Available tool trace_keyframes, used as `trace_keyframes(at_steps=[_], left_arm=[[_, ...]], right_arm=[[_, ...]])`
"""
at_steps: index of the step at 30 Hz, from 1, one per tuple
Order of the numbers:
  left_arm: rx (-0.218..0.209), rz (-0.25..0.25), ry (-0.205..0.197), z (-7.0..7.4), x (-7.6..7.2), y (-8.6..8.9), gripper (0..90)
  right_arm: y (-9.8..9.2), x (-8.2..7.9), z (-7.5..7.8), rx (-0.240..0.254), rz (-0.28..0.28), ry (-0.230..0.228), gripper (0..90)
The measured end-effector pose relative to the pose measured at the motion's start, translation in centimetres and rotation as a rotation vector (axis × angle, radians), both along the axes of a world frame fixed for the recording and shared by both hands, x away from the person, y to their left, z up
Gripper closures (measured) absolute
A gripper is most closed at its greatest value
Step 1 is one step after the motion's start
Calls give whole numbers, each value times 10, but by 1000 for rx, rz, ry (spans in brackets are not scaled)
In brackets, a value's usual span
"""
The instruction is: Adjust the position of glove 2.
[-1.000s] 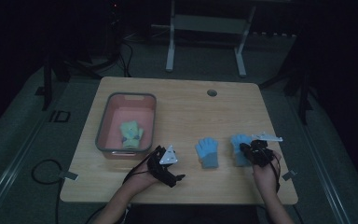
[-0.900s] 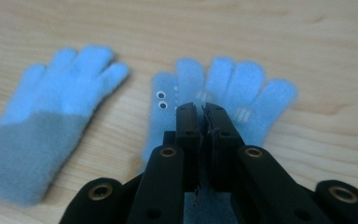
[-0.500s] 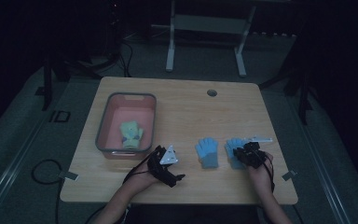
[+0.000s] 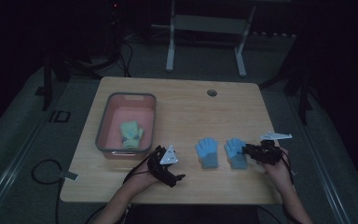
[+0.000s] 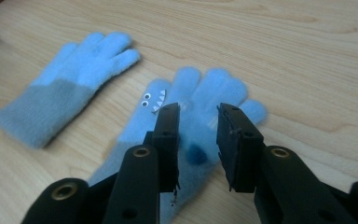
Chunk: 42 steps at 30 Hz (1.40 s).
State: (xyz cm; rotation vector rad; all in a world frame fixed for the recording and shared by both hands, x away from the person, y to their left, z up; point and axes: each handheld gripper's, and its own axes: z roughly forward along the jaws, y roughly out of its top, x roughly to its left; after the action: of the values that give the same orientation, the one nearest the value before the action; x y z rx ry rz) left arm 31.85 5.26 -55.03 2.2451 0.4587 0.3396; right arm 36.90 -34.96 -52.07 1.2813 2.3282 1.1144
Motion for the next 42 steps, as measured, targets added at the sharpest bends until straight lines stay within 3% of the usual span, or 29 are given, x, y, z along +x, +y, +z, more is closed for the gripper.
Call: trace_keyframes(at_steps=[1, 3, 14, 17, 20, 24, 28, 29, 31, 33, 38, 42], left_arm=[[-1, 1, 1, 0, 0, 0, 36], [-2, 3, 0, 0, 1, 0, 35], [-8, 7, 2, 0, 1, 1, 35], [-10, 6, 4, 0, 1, 1, 36], [-6, 5, 4, 0, 1, 1, 35], [-7, 7, 6, 0, 1, 1, 36], [-5, 8, 7, 0, 1, 1, 35], [-3, 7, 5, 0, 1, 1, 36], [0, 7, 5, -1, 1, 1, 36], [-3, 8, 6, -1, 1, 1, 35], [-1, 8, 5, -1, 1, 1, 36], [0, 5, 5, -1, 1, 1, 35]], right_arm=[[-3, 1, 1, -2, 51, -7, 677], [-5, 2, 1, -18, 86, -6, 677], [10, 7, -7, -86, 175, -4, 629], [15, 10, -14, -99, 175, 6, 629], [19, 11, -20, -147, 172, 7, 616], [23, 7, -24, -183, 163, -38, 599], [25, 7, -22, -197, 154, -20, 600], [25, 7, -21, -198, 152, -10, 630], [26, 8, -21, -193, 146, -4, 774], [27, 7, -21, -189, 127, -3, 821], [28, 6, -12, -156, 106, -1, 854], [28, 4, 10, -114, 101, -36, 857]])
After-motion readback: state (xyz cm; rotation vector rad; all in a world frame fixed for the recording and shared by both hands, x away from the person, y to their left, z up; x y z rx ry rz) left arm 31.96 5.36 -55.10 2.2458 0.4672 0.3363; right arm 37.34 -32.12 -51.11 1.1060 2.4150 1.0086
